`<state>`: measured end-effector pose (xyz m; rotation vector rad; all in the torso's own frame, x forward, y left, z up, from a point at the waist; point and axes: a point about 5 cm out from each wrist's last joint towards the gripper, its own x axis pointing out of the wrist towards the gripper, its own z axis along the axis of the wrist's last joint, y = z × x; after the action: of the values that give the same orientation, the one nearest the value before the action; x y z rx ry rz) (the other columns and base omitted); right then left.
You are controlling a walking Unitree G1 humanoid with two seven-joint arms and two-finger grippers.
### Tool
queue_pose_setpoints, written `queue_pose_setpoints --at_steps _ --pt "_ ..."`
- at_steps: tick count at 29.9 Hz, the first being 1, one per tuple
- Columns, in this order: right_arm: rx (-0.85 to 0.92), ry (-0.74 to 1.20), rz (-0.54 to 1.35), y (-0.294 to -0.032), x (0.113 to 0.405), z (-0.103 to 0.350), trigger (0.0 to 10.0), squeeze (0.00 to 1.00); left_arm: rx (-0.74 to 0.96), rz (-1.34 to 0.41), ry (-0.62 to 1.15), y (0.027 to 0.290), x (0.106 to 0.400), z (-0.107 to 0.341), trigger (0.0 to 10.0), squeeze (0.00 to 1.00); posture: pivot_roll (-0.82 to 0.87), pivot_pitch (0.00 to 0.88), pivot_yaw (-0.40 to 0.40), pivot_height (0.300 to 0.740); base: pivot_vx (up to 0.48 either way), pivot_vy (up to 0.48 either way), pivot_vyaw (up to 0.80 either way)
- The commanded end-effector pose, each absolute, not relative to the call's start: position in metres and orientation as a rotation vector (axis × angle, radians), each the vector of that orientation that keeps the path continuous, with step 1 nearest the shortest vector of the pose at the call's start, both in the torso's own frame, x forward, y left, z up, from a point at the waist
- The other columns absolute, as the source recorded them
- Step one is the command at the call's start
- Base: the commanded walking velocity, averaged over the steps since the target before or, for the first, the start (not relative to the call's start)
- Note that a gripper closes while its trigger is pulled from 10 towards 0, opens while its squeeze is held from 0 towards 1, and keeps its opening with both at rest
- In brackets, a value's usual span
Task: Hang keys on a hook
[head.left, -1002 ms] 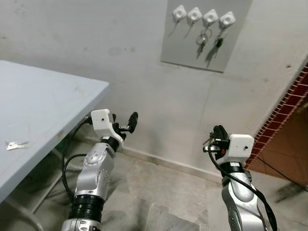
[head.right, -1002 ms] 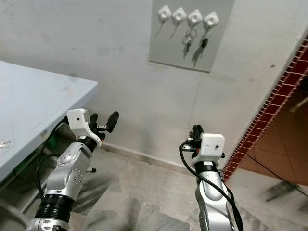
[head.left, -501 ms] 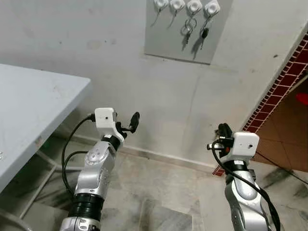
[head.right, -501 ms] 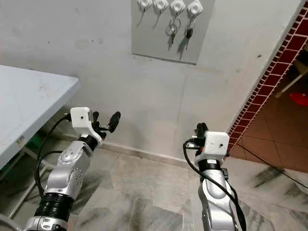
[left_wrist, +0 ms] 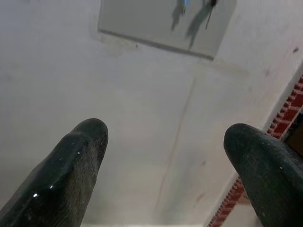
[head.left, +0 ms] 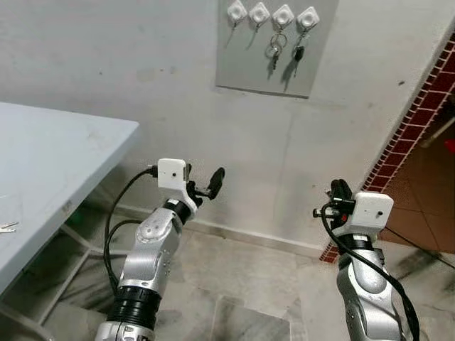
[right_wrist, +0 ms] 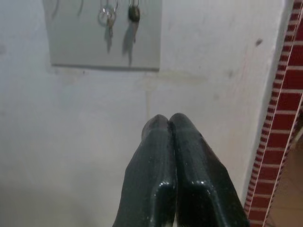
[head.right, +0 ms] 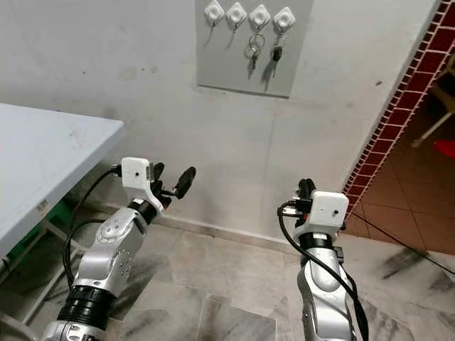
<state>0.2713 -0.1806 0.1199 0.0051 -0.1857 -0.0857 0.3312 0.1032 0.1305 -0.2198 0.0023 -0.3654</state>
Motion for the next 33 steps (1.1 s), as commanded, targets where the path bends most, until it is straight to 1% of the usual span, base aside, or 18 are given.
queue_pose_setpoints --at_steps 1,8,14,18,23,25,28,33 --pt "-0.003 -0.230 -0.076 -0.178 0.273 0.130 10.0 0.00 -0.211 -0.347 -0.012 0.107 0.334 0.135 10.0 0.00 -0.06 0.000 -0.006 0.740 0.000 0.000 0.00" --pt "0.039 -0.333 -0.049 -0.173 0.275 0.151 10.0 0.00 -0.225 -0.327 -0.027 0.114 0.331 0.139 10.0 0.00 -0.05 0.000 -0.019 0.740 0.000 0.000 0.00" --pt "0.068 -0.340 -0.021 -0.171 0.277 0.157 10.0 0.00 -0.205 -0.340 -0.064 0.116 0.327 0.146 10.0 0.00 -0.03 0.000 -0.039 0.740 0.000 0.000 0.00" --pt "0.075 -0.364 0.010 -0.172 0.270 0.159 10.0 0.00 -0.212 -0.380 -0.130 0.118 0.315 0.153 10.0 0.00 -0.03 0.000 -0.041 0.740 0.000 0.000 0.00" --pt "0.089 -0.363 0.056 -0.170 0.254 0.154 10.0 0.00 -0.217 -0.389 -0.168 0.124 0.296 0.150 10.0 0.00 -0.02 0.000 -0.039 0.740 0.000 0.000 0.00" --pt "0.078 -0.308 0.043 -0.174 0.246 0.139 10.0 0.00 -0.204 -0.376 -0.130 0.129 0.286 0.134 10.0 0.00 -0.02 0.000 -0.039 0.740 0.000 0.000 0.00" --pt "0.072 -0.281 0.028 -0.177 0.243 0.131 10.0 0.00 -0.217 -0.372 -0.109 0.131 0.283 0.126 10.0 0.00 -0.02 0.000 -0.038 0.740 0.000 0.000 0.00" --pt "0.072 -0.291 0.023 -0.179 0.245 0.133 10.0 0.00 -0.225 -0.367 -0.081 0.135 0.286 0.126 10.0 0.00 -0.02 0.000 -0.038 0.740 0.000 0.000 0.00"
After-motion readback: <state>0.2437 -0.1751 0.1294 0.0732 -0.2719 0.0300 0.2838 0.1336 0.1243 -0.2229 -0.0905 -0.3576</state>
